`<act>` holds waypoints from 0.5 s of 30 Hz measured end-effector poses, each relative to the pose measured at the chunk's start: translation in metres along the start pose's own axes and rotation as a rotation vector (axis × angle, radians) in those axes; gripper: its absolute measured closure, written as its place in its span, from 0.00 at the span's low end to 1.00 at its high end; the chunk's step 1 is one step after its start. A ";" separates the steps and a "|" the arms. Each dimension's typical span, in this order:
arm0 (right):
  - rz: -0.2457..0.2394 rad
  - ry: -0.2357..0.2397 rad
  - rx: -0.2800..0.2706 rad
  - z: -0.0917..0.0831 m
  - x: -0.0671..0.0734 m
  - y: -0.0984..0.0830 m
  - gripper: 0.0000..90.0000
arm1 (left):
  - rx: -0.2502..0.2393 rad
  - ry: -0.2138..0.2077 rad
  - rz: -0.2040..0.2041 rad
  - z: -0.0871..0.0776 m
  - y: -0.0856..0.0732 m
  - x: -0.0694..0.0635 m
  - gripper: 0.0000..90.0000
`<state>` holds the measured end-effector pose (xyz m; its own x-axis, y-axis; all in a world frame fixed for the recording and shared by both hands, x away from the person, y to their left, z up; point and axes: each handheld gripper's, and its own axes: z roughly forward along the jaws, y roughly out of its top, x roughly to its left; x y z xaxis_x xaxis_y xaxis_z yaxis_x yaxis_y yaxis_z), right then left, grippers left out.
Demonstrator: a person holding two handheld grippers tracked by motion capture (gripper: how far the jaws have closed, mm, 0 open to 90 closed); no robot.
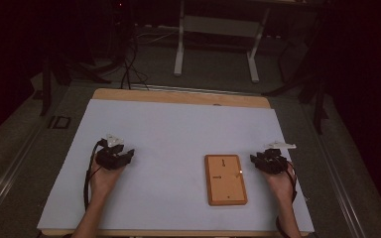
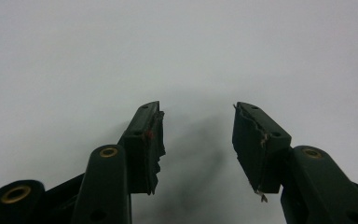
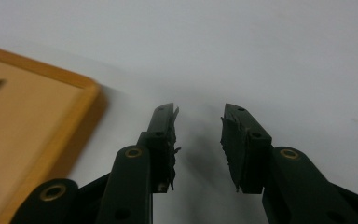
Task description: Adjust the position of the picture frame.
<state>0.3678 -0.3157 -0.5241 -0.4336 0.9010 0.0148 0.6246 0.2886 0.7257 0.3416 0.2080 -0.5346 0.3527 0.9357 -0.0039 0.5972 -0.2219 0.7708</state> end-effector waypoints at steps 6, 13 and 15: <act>-0.016 0.049 0.009 -0.001 0.006 0.002 0.69 | -0.016 -0.036 -0.004 -0.004 0.001 0.000 0.60; -0.033 0.121 -0.063 -0.018 0.014 0.006 0.72 | -0.033 -0.058 -0.011 -0.007 0.000 -0.005 0.60; -0.032 0.140 -0.085 -0.024 0.016 0.006 0.73 | -0.036 -0.072 -0.011 -0.007 0.000 -0.008 0.60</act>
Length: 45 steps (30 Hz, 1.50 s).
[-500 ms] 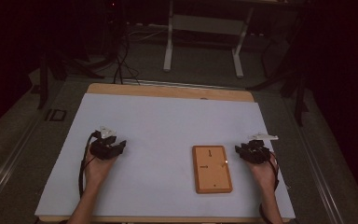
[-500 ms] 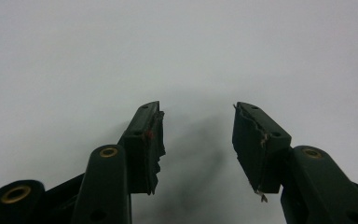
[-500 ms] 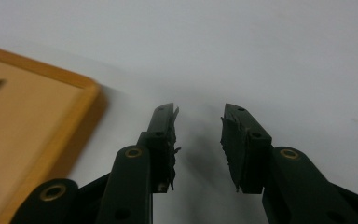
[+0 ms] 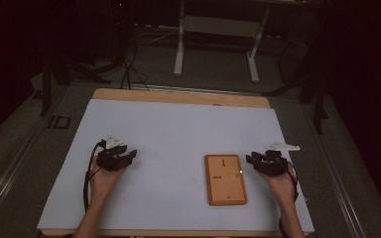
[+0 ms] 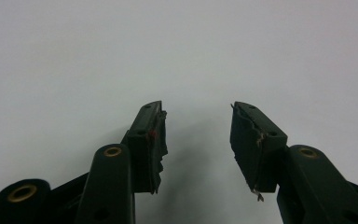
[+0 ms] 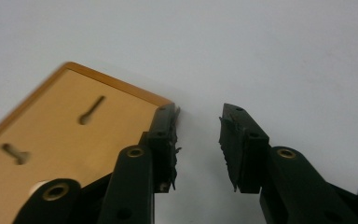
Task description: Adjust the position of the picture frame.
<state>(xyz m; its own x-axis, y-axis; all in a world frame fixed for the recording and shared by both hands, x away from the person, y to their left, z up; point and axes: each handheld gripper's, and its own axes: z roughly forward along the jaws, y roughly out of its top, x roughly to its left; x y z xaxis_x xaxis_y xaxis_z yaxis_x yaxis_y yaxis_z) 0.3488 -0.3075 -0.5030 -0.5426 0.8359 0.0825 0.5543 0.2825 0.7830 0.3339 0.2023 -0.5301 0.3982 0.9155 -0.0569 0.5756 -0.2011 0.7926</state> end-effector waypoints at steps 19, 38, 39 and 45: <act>-0.084 0.100 -0.042 -0.016 0.042 0.000 0.71 | 0.040 0.008 0.047 0.006 -0.001 -0.006 0.57; -0.066 0.078 -0.030 -0.001 0.053 -0.034 0.88 | 0.071 0.026 0.093 0.010 -0.002 -0.011 0.57; -0.066 0.078 -0.030 -0.001 0.053 -0.034 0.88 | 0.071 0.026 0.093 0.010 -0.002 -0.011 0.57; -0.074 0.068 -0.040 0.003 0.056 -0.038 0.92 | 0.076 0.032 0.103 0.011 -0.002 -0.012 0.57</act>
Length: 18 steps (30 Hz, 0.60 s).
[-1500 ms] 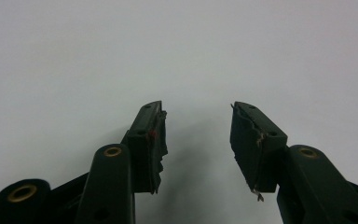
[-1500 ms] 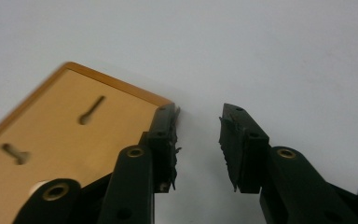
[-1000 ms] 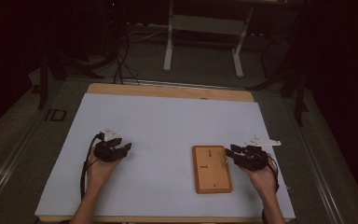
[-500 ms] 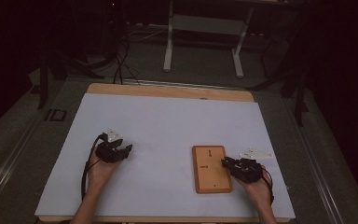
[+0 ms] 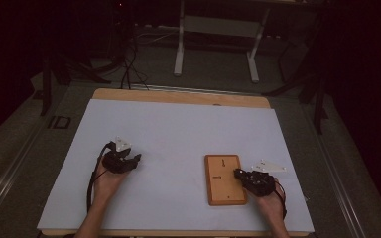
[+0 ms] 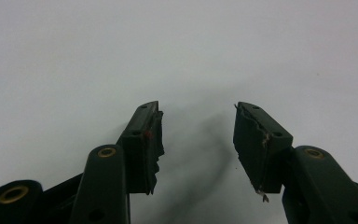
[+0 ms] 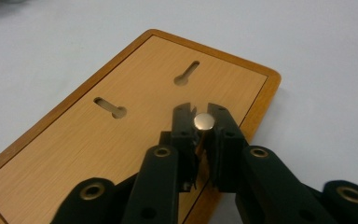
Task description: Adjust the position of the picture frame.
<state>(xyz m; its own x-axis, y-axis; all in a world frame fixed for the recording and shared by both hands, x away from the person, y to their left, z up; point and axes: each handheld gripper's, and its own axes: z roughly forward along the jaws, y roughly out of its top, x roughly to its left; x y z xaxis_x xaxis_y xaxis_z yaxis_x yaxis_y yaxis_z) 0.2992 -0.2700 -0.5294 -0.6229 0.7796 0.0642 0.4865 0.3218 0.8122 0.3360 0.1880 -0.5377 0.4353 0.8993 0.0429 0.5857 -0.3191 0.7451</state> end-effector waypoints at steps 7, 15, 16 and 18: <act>0.033 0.019 -0.019 0.001 -0.002 -0.003 0.93 | 0.003 0.004 0.006 0.001 0.000 0.000 0.57; 0.045 0.019 -0.021 0.002 -0.006 0.001 0.93 | 0.001 0.005 -0.001 0.001 0.000 0.000 0.57; 0.045 0.018 -0.022 0.002 -0.006 0.001 0.93 | 0.001 0.006 -0.003 0.000 0.000 0.001 0.57; 0.044 0.016 -0.026 0.002 -0.008 0.003 0.93 | 0.001 0.006 -0.004 0.000 0.000 0.001 0.57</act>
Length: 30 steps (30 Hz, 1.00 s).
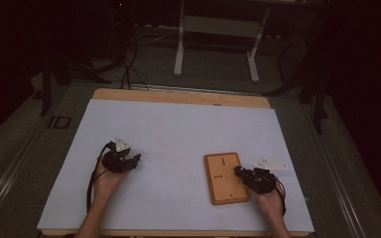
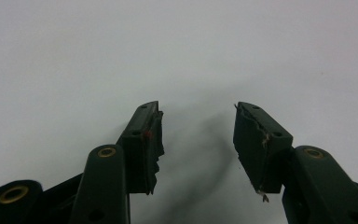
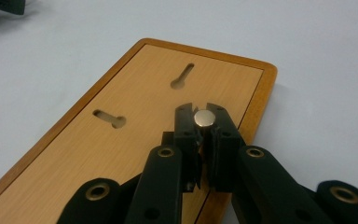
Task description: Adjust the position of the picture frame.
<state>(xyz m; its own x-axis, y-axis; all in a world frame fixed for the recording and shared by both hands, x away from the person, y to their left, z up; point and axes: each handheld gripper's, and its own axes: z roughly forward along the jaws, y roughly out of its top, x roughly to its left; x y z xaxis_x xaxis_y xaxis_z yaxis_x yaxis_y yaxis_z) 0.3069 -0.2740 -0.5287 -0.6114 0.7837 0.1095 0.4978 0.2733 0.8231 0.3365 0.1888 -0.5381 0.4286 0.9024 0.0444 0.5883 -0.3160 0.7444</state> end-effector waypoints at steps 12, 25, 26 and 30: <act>-0.033 -0.002 -0.020 0.000 -0.003 0.013 0.94 | 0.004 0.008 -0.002 0.000 0.000 0.000 0.57; -0.084 0.032 -0.054 0.007 0.005 0.029 0.94 | 0.003 0.014 -0.008 0.000 0.000 0.002 0.57; -0.095 0.041 -0.059 0.008 0.007 0.033 0.94 | 0.003 0.015 -0.008 0.000 0.000 0.002 0.57; -0.117 0.059 -0.074 0.013 0.011 0.041 0.94 | 0.002 0.015 -0.008 0.000 0.000 0.002 0.57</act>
<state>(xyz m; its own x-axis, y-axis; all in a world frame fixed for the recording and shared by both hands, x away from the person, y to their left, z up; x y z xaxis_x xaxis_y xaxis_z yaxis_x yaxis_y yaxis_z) 0.3284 -0.2467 -0.5008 -0.6992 0.7138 0.0411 0.3751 0.3173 0.8710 0.3371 0.1906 -0.5382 0.4135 0.9092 0.0489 0.5932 -0.3097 0.7431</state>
